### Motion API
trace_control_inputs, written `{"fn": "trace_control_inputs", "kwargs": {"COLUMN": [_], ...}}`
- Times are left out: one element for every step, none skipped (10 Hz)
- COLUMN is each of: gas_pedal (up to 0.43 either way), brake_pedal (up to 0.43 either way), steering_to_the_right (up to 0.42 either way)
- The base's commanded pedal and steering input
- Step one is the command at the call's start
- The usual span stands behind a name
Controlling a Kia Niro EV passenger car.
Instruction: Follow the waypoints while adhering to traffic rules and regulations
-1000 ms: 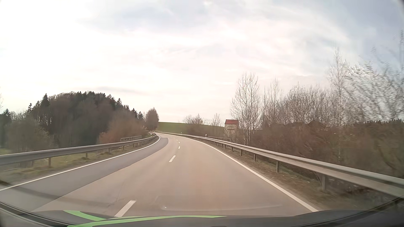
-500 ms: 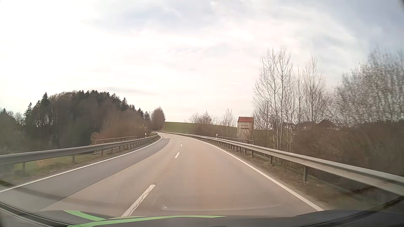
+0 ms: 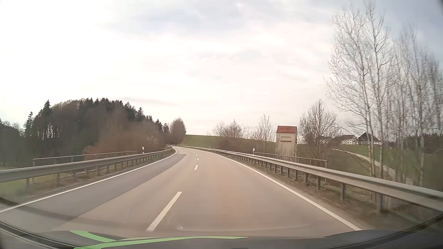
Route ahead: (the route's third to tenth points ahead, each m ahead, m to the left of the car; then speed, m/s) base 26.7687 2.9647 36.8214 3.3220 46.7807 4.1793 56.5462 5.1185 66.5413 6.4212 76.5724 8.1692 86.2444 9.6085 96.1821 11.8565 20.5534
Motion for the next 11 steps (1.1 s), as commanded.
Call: {"fn": "trace_control_inputs", "kwargs": {"gas_pedal": [0.240, 0.240, 0.240, 0.240, 0.240, 0.240, 0.240, 0.240, 0.240, 0.240, 0.240], "brake_pedal": [0.000, 0.000, 0.000, 0.000, 0.000, 0.000, 0.000, 0.000, 0.000, 0.000, 0.000], "steering_to_the_right": [-0.009, -0.009, -0.010, -0.012, -0.012, -0.012, -0.013, -0.013, -0.013, -0.013, -0.013]}}
